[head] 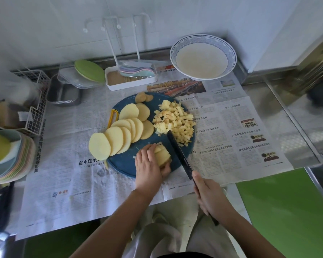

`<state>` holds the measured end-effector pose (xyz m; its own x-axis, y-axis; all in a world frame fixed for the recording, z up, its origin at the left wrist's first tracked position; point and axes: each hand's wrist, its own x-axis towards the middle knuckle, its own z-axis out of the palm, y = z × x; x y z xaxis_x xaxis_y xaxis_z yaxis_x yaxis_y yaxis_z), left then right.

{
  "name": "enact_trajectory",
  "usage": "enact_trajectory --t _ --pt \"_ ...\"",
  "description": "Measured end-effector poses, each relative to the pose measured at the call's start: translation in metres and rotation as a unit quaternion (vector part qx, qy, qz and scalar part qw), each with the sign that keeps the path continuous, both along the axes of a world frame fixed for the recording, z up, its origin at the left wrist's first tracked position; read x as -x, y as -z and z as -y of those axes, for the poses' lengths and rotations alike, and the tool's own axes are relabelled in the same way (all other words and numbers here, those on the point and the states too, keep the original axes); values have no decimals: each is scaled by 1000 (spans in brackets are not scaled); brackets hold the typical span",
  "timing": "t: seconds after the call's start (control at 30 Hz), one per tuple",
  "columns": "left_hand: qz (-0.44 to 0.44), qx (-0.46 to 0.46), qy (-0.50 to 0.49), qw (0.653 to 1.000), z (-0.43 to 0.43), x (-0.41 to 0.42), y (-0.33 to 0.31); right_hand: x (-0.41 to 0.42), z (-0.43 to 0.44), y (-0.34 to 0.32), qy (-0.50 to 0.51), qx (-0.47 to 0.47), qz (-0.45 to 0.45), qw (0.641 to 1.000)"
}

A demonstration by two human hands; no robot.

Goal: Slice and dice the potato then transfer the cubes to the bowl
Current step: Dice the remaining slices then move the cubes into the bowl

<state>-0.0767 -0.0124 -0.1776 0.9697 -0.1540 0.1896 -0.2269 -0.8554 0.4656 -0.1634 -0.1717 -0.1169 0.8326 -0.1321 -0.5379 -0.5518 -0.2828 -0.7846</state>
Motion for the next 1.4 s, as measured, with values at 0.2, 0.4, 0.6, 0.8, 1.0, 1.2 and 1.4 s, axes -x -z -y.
enact_trajectory --t 0.2,0.4,0.6,0.8,1.0,1.2,1.4 --pt "-6 43 21 999 -8 2 -1 8 -2 -10 -76 97 56 991" --pt "2 14 -6 1000 -5 3 4 13 -16 -13 -85 127 63 986" --pt "14 -6 -2 1000 -4 1 6 9 -17 -10 -67 65 14 996" --pt "18 -29 3 999 -5 1 10 -3 -15 -12 -103 103 -18 989" --pt "20 -46 -13 999 -4 1 10 -7 -28 -9 -126 191 -4 973" --pt "44 -32 -13 998 -3 2 10 -5 -30 -6 -84 206 -10 975" --pt "36 -7 -8 999 -4 1 6 -18 -33 -15 -90 195 4 977"
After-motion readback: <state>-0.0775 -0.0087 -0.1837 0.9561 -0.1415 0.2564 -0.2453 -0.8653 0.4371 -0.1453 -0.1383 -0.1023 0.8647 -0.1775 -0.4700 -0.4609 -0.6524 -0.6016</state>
